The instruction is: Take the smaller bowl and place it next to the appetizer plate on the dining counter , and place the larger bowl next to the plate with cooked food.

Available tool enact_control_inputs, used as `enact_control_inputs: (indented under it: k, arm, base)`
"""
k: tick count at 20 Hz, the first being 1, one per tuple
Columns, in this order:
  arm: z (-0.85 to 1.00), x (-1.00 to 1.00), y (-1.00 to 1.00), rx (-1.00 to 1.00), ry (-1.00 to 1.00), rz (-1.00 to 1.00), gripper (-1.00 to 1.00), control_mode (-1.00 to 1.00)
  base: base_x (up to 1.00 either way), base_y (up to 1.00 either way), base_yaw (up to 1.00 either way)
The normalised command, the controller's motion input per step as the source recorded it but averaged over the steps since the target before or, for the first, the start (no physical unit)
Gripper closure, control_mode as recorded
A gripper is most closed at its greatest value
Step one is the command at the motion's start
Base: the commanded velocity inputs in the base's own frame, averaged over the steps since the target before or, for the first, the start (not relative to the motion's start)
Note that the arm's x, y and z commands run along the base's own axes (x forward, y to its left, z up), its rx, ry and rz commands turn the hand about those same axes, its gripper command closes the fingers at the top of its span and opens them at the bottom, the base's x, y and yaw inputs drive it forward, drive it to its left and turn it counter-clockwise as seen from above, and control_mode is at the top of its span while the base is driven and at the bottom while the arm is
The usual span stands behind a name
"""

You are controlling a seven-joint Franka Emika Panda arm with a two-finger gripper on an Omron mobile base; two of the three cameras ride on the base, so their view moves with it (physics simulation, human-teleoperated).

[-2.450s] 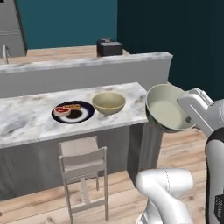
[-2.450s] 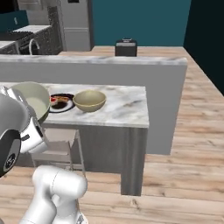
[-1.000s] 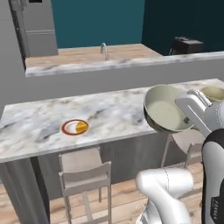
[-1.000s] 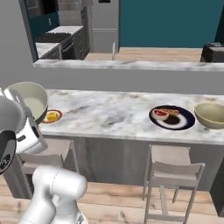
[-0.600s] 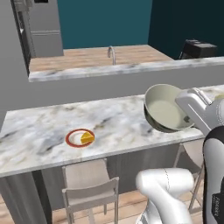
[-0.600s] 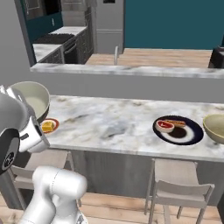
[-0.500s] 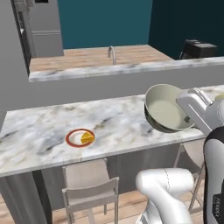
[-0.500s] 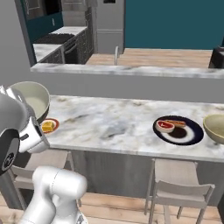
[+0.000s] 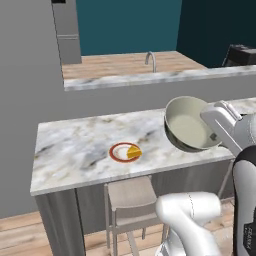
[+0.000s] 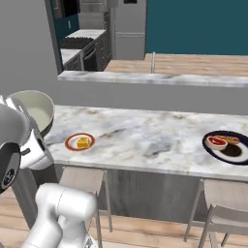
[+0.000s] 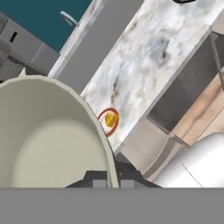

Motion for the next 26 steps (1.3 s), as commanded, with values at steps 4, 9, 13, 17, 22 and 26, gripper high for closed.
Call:
enact_control_inputs:
  k: [4, 9, 13, 17, 22, 26]
  arm:
    - [-0.49, 0.38, 0.33, 0.0, 0.1, -0.04, 1.0, -1.0]
    - [-0.25, 0.35, -0.31, 0.0, 0.0, -0.13, 1.0, -1.0]
    - [-0.2, 0.33, -0.58, 0.0, 0.0, -0.12, 1.0, -1.0]
    - [-0.18, 0.22, -0.63, 0.0, 0.0, -0.13, 1.0, -1.0]
    - [-0.17, 0.18, -0.43, 0.01, 0.0, -0.08, 1.0, -1.0]
    - [-0.17, 0.25, -0.11, 0.05, 0.05, 0.0, 1.0, -1.0]
  base:
    - [0.0, 0.0, 0.0]
    - [0.0, 0.0, 0.0]
    - [0.0, 0.0, 0.0]
    - [0.0, 0.0, 0.0]
    - [0.0, 0.0, 0.0]
    - [0.0, 0.0, 0.0]
